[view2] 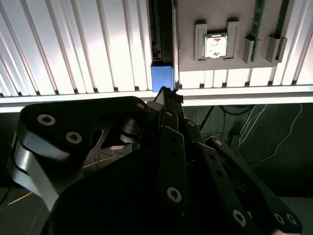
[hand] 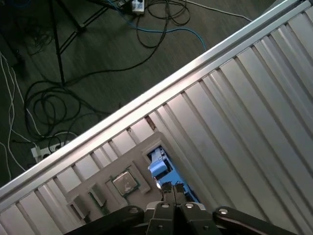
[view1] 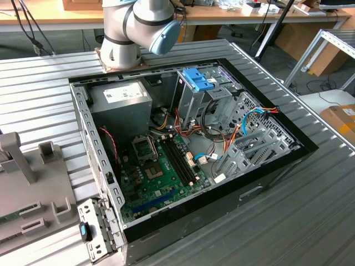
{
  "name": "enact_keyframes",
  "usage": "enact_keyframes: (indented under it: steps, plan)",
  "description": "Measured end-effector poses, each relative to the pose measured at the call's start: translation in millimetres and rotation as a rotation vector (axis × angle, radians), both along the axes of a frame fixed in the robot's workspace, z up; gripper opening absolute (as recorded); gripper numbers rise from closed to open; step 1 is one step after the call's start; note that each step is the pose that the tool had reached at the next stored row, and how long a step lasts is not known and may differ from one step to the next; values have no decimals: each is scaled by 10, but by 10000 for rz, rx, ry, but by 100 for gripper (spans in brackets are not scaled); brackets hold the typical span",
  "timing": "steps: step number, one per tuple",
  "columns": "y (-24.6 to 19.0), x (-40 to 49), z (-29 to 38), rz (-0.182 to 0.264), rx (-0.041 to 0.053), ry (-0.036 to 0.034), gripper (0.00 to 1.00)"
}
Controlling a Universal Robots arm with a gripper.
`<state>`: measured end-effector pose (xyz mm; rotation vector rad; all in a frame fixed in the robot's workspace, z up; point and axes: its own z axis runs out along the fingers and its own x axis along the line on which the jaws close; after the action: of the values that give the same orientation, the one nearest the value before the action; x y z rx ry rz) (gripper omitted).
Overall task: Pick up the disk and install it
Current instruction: 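Pick up the disk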
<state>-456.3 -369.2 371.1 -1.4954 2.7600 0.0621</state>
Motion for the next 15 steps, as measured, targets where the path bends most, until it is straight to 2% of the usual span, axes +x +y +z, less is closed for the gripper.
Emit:
enact_keyframes:
  steps: [2, 4, 6, 11, 13, 15]
  plan:
    - [0, 0, 0, 207, 0, 0, 11]
    - [0, 0, 0, 691, -1, -1, 11]
    - [0, 0, 0, 915, -1, 0, 11]
    - [0, 0, 0, 1995, -1, 0, 11]
    - [0, 0, 0, 2628, -2, 0, 11]
    - [0, 0, 0, 2633, -2, 0, 11]
